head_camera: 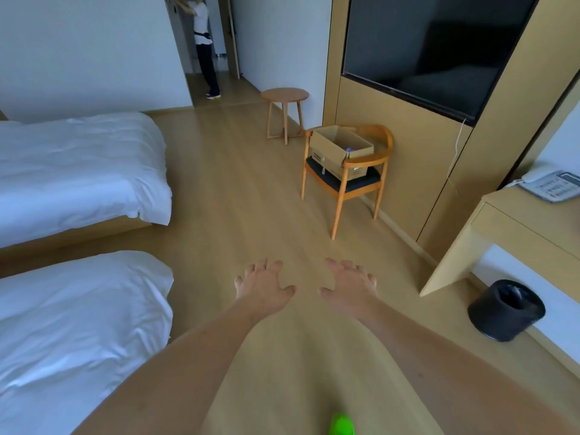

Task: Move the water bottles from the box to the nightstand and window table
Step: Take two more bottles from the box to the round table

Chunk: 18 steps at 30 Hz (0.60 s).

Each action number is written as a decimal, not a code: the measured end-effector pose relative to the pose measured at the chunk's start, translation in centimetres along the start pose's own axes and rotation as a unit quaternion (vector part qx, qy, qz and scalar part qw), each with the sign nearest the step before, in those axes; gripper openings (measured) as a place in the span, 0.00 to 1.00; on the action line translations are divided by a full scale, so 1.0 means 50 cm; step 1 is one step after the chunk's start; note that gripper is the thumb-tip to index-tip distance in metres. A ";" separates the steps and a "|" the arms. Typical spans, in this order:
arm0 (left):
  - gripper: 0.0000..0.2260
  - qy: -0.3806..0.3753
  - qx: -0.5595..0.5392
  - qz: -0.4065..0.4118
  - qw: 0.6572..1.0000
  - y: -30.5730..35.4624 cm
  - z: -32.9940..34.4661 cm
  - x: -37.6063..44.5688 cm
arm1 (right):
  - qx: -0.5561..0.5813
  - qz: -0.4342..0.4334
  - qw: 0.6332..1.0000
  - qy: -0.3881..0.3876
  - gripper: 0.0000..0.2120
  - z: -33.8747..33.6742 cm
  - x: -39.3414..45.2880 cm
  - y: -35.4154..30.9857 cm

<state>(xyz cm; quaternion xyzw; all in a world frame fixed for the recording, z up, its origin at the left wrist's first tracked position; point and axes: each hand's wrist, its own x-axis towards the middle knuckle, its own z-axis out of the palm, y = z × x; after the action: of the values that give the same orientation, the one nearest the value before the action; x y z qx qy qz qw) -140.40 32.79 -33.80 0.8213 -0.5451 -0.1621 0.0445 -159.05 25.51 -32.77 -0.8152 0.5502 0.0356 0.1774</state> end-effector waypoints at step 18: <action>0.33 0.016 0.038 -0.021 0.999 0.097 -0.182 0.755 | 0.021 -0.027 0.999 -0.030 0.34 -0.198 0.795 0.029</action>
<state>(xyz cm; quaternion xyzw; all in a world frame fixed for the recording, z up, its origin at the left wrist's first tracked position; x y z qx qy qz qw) -128.49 -4.47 -32.21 0.8364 -0.5323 -0.1294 0.0187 -146.17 -13.37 -33.97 -0.8246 0.5227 0.0439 0.2118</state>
